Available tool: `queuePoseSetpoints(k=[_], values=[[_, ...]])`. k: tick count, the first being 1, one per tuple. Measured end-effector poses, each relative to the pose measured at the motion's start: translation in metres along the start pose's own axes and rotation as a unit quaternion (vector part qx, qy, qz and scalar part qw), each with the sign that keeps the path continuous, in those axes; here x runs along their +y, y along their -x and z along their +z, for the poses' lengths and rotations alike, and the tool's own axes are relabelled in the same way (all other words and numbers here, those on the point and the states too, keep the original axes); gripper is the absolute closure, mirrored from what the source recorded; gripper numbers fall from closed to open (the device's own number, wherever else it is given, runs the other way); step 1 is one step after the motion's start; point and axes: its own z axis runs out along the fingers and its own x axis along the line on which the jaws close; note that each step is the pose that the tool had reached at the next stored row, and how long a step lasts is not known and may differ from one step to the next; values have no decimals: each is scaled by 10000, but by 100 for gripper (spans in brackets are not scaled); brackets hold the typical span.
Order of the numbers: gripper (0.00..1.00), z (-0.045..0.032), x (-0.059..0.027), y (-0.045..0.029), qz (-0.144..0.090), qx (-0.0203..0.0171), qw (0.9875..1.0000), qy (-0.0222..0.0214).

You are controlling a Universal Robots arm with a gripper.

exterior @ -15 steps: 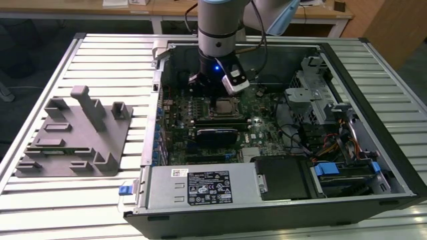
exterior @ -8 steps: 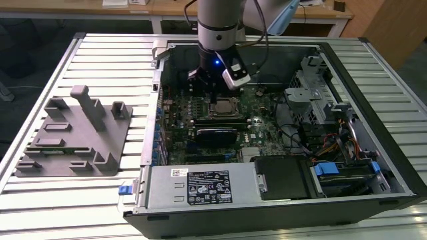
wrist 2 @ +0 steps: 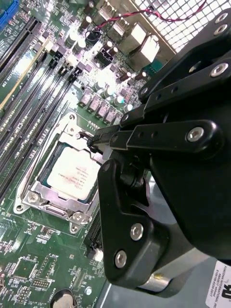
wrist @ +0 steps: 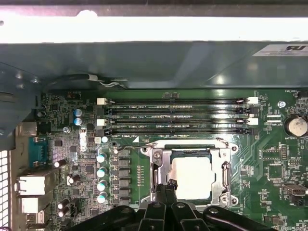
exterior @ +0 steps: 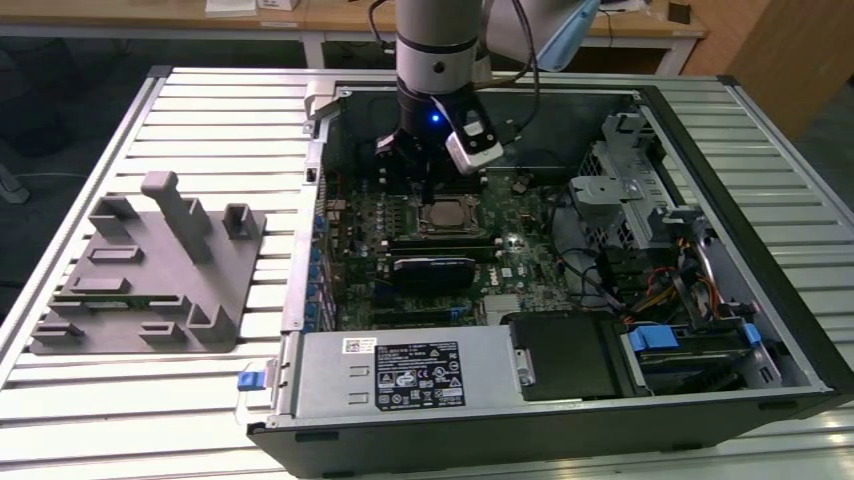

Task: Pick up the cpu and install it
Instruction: 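Close the cpu cover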

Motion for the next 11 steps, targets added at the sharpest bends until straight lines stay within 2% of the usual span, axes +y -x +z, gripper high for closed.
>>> queuePoseSetpoints(k=[2, 4, 8, 11], values=[[89, -1, 0, 0, 0, -6, 10000, -1], [89, 1, -1, -1, 0, -35, 10000, 0], [89, 7, 0, 0, -2, -158, 9999, 14], [89, 8, 0, 27, -2, -164, 9999, 15]])
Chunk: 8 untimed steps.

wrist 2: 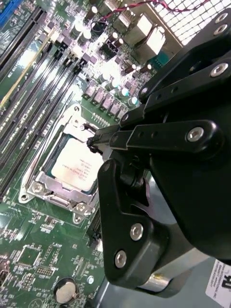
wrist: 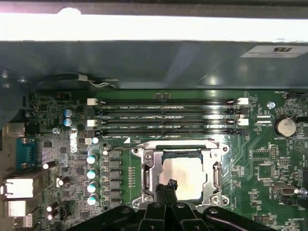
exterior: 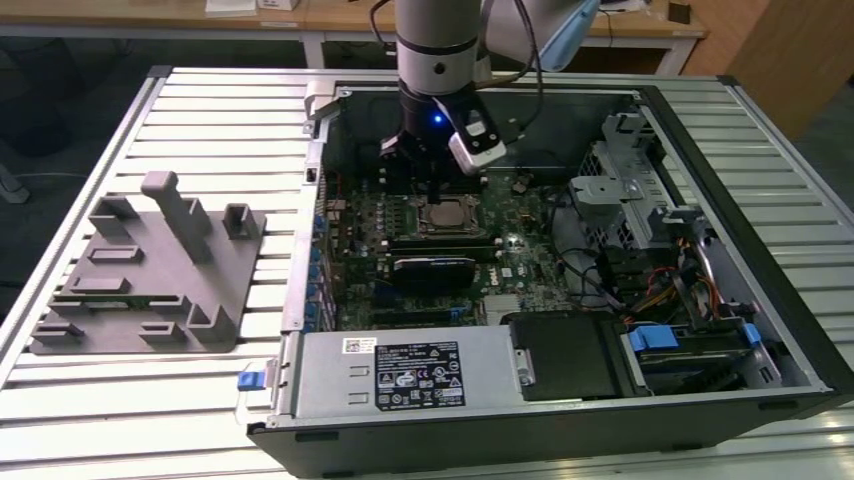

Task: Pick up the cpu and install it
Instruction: 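Close the cpu cover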

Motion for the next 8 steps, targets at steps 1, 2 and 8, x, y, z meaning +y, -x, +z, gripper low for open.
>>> queuePoseSetpoints(k=[1, 2, 8], values=[[89, 1, 0, 22, 0, 0, 10000, 0], [89, 2, 1, 47, 0, 0, 10000, 0], [89, 13, 4, 162, 51, -1, 10000, -1]])
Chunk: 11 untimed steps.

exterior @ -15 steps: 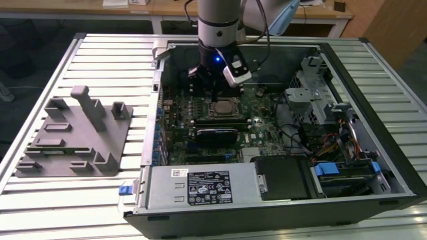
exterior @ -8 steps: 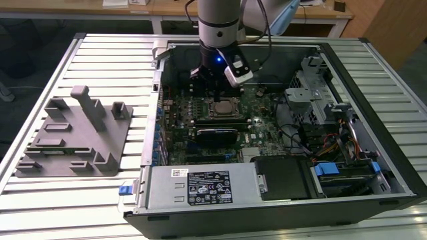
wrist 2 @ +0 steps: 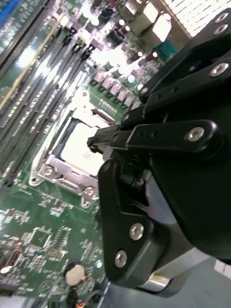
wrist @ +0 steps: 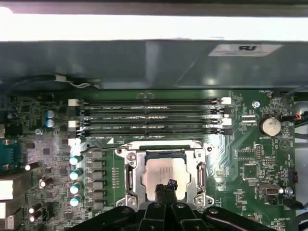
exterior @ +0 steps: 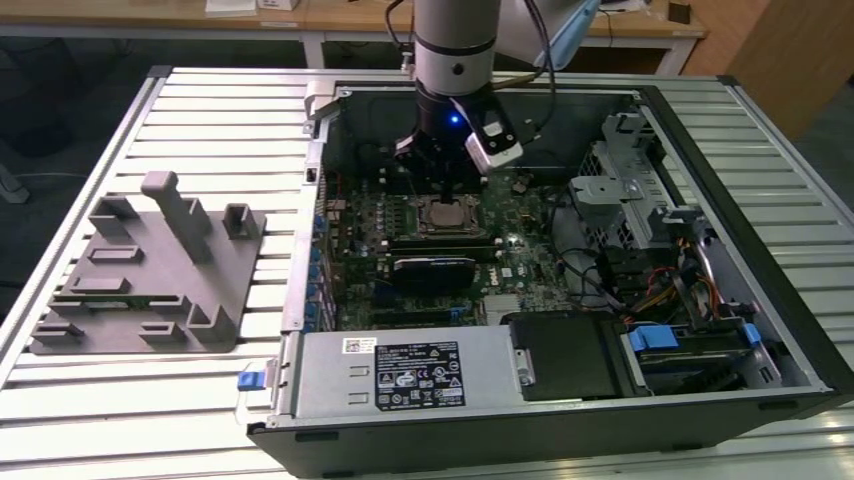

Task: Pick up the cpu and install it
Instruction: 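Close the cpu cover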

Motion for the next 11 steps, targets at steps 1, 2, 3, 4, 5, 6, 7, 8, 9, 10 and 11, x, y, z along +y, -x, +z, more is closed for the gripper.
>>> queuePoseSetpoints(k=[1, 2, 3, 4, 5, 6, 7, 8, 9, 10, 11], values=[[89, 2, 0, 4, 32, 0, 10000, -3], [89, 4, 0, 8, 69, 0, 10000, -5], [89, 7, 1, 13, 102, -1, 9999, -6], [89, 10, 2, 18, 134, -1, 9999, -8], [89, 14, 3, 25, 165, -2, 9999, -9], [89, 18, 6, 33, 190, -3, 9998, -10], [89, 22, 12, 44, 211, -3, 9998, -10], [89, 26, 20, 51, 221, -3, 9998, -11], [89, 28, 27, 59, 228, -4, 9997, -11], [89, 30, 31, 66, 233, -4, 9997, -12], [89, 32, 33, 69, 234, -4, 9997, -11]])
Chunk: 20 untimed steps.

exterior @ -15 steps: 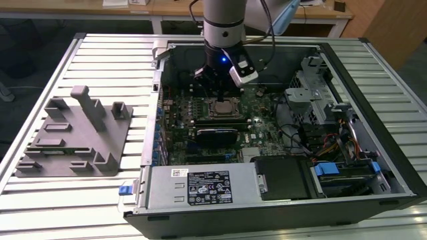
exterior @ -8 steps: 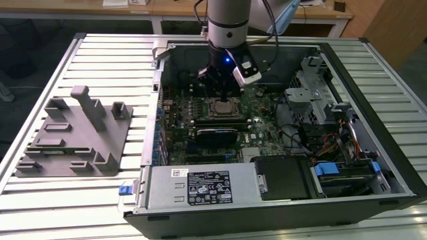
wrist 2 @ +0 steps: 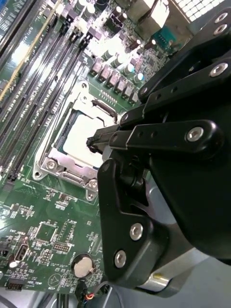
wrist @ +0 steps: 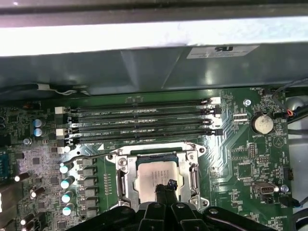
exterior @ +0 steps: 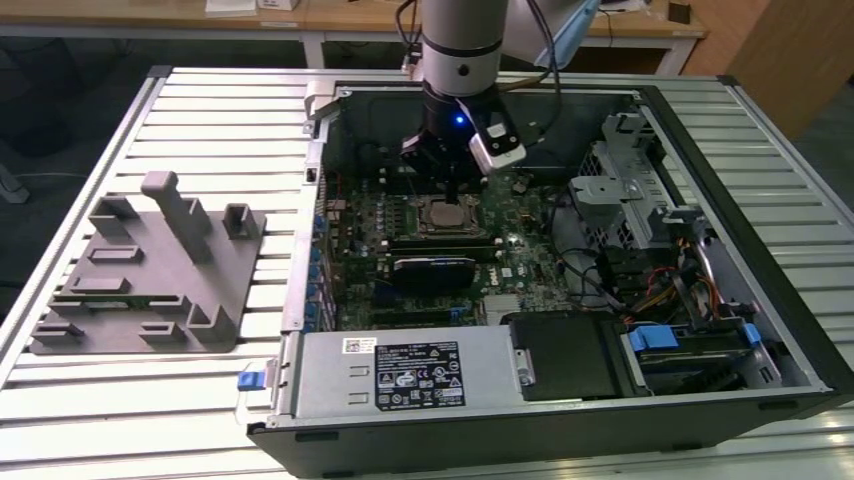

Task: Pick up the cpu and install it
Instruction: 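Close the cpu cover, then install the first cpu locking lever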

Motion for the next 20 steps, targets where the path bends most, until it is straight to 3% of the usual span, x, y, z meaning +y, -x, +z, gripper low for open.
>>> queuePoseSetpoints(k=[16, 20], values=[[89, 9, 1, 5, 0, 0, 10000, -1], [89, 8, -2, -33, 0, 0, 10000, 0]])
